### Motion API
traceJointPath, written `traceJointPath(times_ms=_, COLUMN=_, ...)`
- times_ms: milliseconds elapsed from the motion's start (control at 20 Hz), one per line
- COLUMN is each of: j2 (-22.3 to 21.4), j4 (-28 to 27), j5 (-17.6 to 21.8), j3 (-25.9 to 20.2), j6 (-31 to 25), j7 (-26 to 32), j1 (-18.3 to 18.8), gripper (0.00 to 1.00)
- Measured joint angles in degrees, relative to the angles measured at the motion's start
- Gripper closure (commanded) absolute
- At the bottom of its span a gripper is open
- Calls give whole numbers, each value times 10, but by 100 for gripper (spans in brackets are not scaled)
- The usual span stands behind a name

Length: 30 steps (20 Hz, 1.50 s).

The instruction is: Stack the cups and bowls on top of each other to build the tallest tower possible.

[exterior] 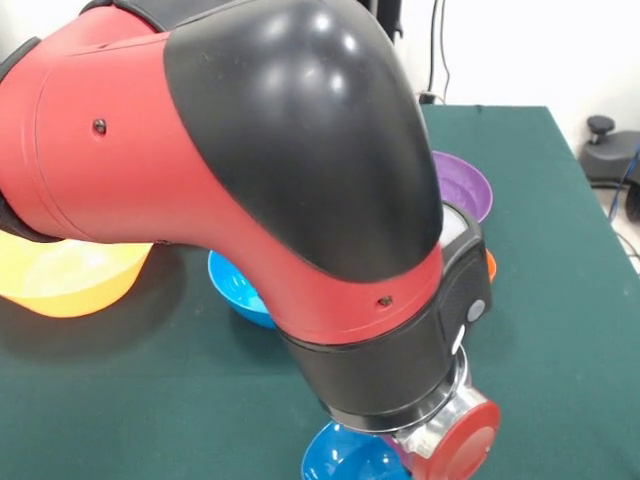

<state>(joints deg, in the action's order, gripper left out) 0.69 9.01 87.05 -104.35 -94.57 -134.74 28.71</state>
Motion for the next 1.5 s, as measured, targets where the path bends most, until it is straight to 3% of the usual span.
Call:
traceJointPath(times_ms=350, j2=-1, j4=13, j5=-14, j3=16, j6=-2, j7=0, j1=0, gripper=100)
traceJointPath(times_ms=850, j2=-7, j4=46, j5=-53, j3=77, j6=-2, j7=0, j1=1, gripper=100)
traceJointPath(times_ms=1250, j2=-18, j4=140, j5=-154, j3=189, j6=4, j7=-12, j1=18, gripper=100)
traceJointPath(times_ms=1400, j2=-36, j4=210, j5=-210, j3=247, j6=24, j7=-47, j1=37, gripper=100)
traceJointPath(times_ms=1500, j2=-43, j4=230, j5=-225, j3=262, j6=31, j7=-62, j1=42, gripper=100)
